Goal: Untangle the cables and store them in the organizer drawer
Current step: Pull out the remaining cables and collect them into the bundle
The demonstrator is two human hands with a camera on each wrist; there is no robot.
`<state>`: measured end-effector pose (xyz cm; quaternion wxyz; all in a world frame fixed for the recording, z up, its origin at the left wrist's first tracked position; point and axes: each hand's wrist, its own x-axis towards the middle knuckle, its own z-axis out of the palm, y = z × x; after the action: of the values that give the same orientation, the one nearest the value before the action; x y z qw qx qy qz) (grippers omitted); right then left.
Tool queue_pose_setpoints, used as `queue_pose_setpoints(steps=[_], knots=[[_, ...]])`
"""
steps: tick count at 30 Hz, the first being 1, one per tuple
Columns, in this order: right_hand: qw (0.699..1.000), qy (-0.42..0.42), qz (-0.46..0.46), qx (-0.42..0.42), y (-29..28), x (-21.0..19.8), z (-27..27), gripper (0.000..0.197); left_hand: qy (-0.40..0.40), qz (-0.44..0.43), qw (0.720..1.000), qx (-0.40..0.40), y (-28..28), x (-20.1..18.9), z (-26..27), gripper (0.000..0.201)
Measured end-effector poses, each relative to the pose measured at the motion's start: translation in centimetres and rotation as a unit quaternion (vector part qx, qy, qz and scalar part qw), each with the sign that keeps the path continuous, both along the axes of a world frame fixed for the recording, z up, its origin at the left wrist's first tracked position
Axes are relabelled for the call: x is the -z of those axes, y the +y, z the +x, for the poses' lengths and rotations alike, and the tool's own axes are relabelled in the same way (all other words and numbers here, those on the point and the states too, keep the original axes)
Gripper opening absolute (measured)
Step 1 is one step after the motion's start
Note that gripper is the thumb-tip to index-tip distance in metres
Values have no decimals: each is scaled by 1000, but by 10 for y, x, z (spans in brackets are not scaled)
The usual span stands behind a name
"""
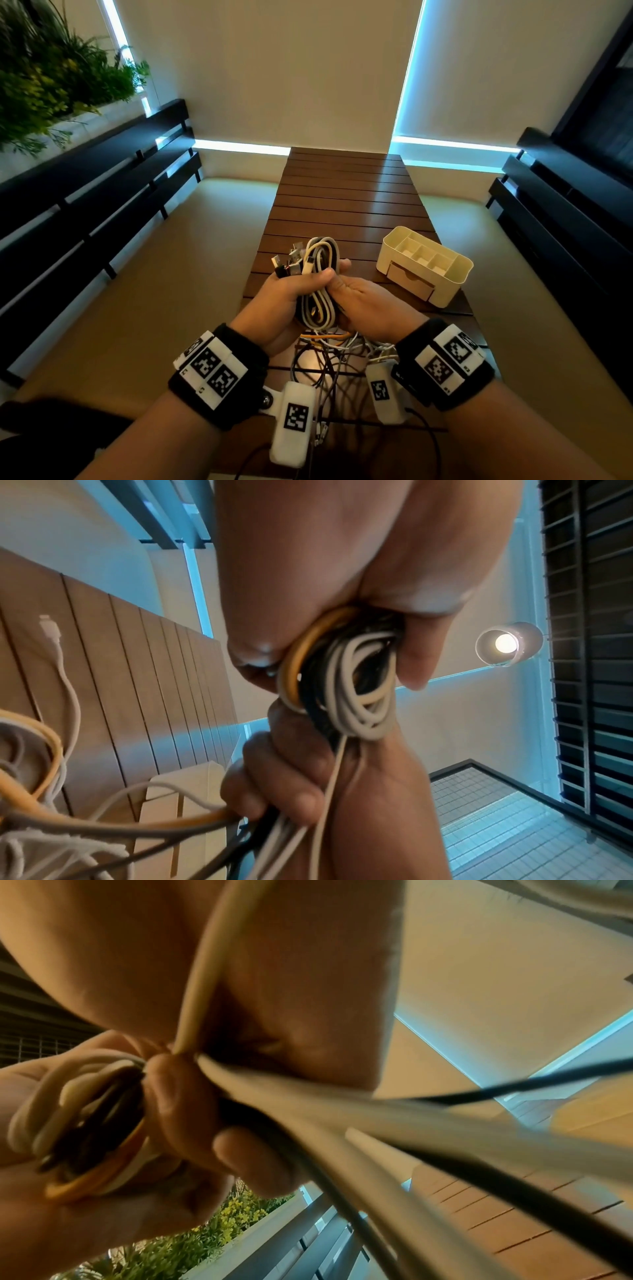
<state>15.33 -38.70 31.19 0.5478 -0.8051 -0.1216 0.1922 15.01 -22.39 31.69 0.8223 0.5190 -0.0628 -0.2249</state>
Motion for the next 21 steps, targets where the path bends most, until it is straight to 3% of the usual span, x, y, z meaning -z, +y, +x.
queue_pose_setpoints(steps=[2,8,11,15,18,21], knots=[[1000,-11,-25,-14,1,-4,0,41,-9,-1,1000,4,-1,2,0,45],[993,-5,-115,-26,3,-9,1,68,3,-50,996,-71,-6,-1,2,36],[996,8,-75,-38,-1,4,-2,56,-18,-80,994,-73,-4,-13,5,23],[989,-65,-122,-50,-1,24,-2,17,-17,-108,991,-71,0,-24,8,17],[986,-84,-136,40,-7,39,6,12,-25,-115,990,-72,0,-24,7,16],[970,-74,-218,74,-21,53,19,20,-26,-130,987,-94,2,-19,7,14]])
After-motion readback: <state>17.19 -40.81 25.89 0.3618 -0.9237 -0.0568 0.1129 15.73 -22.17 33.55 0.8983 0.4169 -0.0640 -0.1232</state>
